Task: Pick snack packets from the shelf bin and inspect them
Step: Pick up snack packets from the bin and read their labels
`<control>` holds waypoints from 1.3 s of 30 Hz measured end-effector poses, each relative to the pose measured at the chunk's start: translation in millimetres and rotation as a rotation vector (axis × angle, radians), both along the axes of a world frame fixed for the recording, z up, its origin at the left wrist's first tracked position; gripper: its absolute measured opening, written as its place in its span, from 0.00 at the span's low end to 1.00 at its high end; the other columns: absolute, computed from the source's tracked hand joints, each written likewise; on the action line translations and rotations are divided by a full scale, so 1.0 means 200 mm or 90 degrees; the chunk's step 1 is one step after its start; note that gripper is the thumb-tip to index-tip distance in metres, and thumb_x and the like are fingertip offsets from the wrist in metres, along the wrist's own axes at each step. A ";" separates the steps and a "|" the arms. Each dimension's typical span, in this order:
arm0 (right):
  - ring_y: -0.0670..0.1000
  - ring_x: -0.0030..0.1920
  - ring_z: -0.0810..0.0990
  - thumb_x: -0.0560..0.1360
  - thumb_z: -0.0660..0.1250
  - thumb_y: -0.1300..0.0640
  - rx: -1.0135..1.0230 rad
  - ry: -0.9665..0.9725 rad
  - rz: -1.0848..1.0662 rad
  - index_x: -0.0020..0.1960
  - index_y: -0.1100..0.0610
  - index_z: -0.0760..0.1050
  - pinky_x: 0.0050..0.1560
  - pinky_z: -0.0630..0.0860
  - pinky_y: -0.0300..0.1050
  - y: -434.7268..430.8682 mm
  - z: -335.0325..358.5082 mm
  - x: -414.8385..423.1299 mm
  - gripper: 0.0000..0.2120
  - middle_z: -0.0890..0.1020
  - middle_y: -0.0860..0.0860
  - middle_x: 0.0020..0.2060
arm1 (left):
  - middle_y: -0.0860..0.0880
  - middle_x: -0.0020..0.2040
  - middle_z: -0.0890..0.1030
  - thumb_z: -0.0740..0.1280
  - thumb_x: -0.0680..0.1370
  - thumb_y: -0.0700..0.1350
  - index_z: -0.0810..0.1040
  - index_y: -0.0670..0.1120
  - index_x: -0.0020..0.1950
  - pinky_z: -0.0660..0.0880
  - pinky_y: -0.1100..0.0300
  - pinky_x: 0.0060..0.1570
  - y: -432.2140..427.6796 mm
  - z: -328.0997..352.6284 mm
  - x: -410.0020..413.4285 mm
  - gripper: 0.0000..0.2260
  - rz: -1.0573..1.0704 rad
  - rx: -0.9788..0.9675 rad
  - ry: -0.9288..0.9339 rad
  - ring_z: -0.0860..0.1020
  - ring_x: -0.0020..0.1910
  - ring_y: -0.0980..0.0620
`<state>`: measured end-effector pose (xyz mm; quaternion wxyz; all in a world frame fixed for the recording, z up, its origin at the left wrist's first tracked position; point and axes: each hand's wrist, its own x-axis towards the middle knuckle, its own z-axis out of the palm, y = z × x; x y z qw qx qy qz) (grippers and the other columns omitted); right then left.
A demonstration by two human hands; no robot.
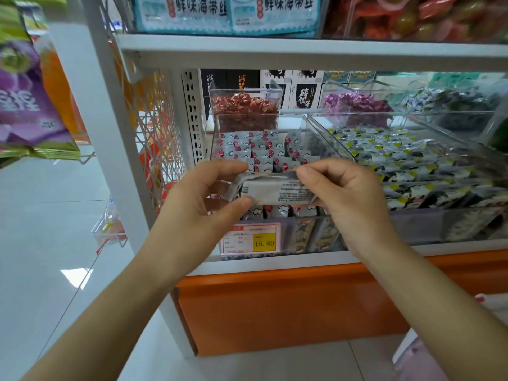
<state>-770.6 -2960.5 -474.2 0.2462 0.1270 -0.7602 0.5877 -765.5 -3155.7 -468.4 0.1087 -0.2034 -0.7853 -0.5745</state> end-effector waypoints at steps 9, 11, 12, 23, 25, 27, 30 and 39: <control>0.42 0.35 0.79 0.74 0.68 0.57 0.115 0.053 -0.028 0.41 0.54 0.81 0.36 0.72 0.30 -0.03 0.01 0.03 0.05 0.82 0.45 0.34 | 0.51 0.38 0.80 0.69 0.70 0.51 0.77 0.48 0.41 0.77 0.58 0.40 0.01 0.02 0.00 0.07 0.062 -0.052 -0.013 0.78 0.40 0.55; 0.41 0.35 0.79 0.74 0.68 0.58 0.111 0.043 -0.009 0.41 0.55 0.81 0.36 0.73 0.31 -0.03 0.01 0.03 0.05 0.82 0.46 0.34 | 0.49 0.34 0.81 0.70 0.71 0.48 0.77 0.45 0.39 0.76 0.62 0.34 0.00 0.04 0.00 0.08 0.048 -0.035 -0.031 0.78 0.34 0.55; 0.40 0.35 0.79 0.74 0.68 0.58 0.110 0.037 0.003 0.41 0.55 0.81 0.36 0.73 0.31 -0.03 0.01 0.03 0.05 0.82 0.46 0.34 | 0.49 0.31 0.81 0.70 0.71 0.49 0.78 0.44 0.38 0.74 0.64 0.31 -0.01 0.04 -0.01 0.08 0.047 -0.041 -0.033 0.78 0.32 0.56; 0.40 0.36 0.78 0.75 0.67 0.57 0.097 0.036 0.013 0.41 0.50 0.79 0.38 0.71 0.30 -0.04 -0.01 0.03 0.06 0.81 0.44 0.33 | 0.57 0.36 0.80 0.66 0.69 0.59 0.78 0.53 0.41 0.73 0.69 0.36 -0.04 0.05 -0.02 0.10 0.061 -0.121 0.039 0.76 0.36 0.62; 0.40 0.37 0.78 0.76 0.66 0.57 0.094 0.018 0.018 0.42 0.50 0.78 0.38 0.71 0.30 -0.04 0.00 0.02 0.06 0.81 0.44 0.34 | 0.58 0.42 0.78 0.66 0.63 0.62 0.77 0.57 0.46 0.74 0.68 0.41 -0.03 0.04 -0.01 0.15 0.038 -0.139 0.024 0.76 0.43 0.62; 0.41 0.35 0.79 0.76 0.66 0.57 0.111 -0.016 0.038 0.41 0.53 0.79 0.36 0.74 0.32 -0.02 0.01 0.02 0.06 0.81 0.46 0.33 | 0.57 0.46 0.78 0.69 0.66 0.57 0.75 0.59 0.49 0.72 0.73 0.42 -0.03 0.04 -0.01 0.13 0.025 -0.161 0.036 0.75 0.45 0.64; 0.36 0.31 0.78 0.76 0.65 0.60 0.143 -0.039 0.085 0.38 0.55 0.78 0.31 0.72 0.28 0.01 0.05 0.02 0.08 0.81 0.41 0.29 | 0.56 0.48 0.78 0.71 0.71 0.47 0.75 0.59 0.51 0.72 0.75 0.43 -0.04 0.04 -0.02 0.12 0.003 -0.123 0.025 0.76 0.47 0.63; 0.35 0.31 0.79 0.75 0.65 0.64 0.132 -0.028 0.109 0.37 0.52 0.78 0.29 0.71 0.25 0.04 0.08 0.01 0.11 0.81 0.41 0.28 | 0.60 0.49 0.78 0.66 0.70 0.53 0.75 0.61 0.53 0.74 0.74 0.44 -0.01 0.03 -0.01 0.12 -0.002 -0.115 0.054 0.77 0.48 0.64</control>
